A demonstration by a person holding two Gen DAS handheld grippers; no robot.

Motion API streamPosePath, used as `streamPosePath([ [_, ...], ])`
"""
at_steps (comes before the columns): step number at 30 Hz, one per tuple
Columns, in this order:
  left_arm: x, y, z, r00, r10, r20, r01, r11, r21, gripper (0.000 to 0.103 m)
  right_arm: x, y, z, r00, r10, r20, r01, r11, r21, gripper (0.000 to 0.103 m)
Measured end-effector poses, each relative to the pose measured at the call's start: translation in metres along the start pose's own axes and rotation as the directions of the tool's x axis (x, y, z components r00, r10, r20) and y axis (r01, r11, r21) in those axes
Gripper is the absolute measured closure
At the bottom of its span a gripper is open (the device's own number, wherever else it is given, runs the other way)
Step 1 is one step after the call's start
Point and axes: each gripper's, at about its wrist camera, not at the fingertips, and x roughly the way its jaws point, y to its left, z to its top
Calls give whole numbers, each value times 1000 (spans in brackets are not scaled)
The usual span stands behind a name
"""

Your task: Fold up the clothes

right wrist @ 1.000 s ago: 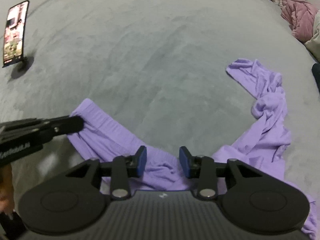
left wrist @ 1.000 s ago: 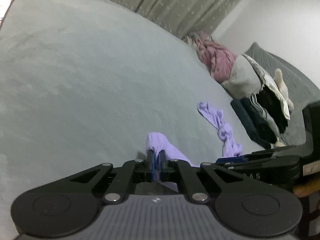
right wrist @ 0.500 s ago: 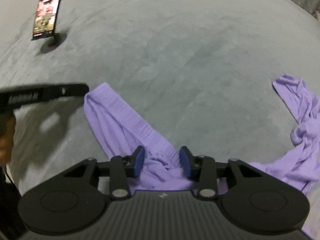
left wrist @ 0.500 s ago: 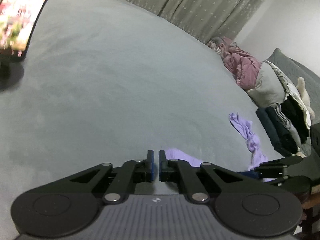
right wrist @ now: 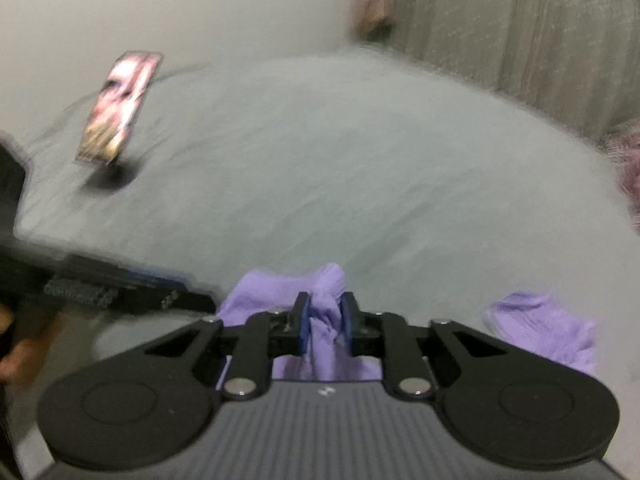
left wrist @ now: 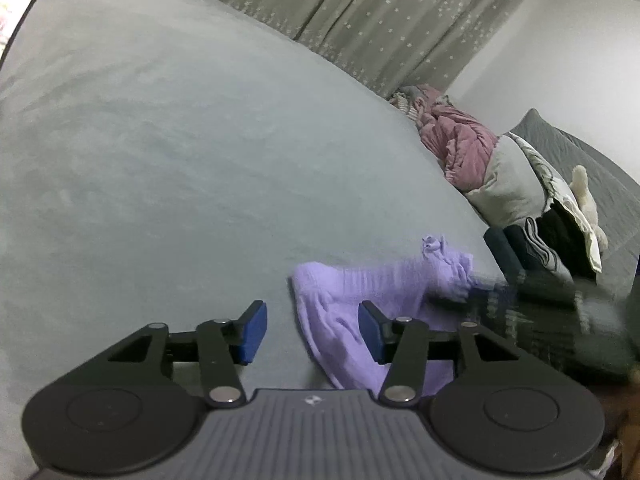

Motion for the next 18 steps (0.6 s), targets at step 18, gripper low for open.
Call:
streamPosePath([
  [18,28,-16,-6,999,20,46,-21,1000,20,47,-35,-66,-35,995,33,-89,-12,973,232,48],
])
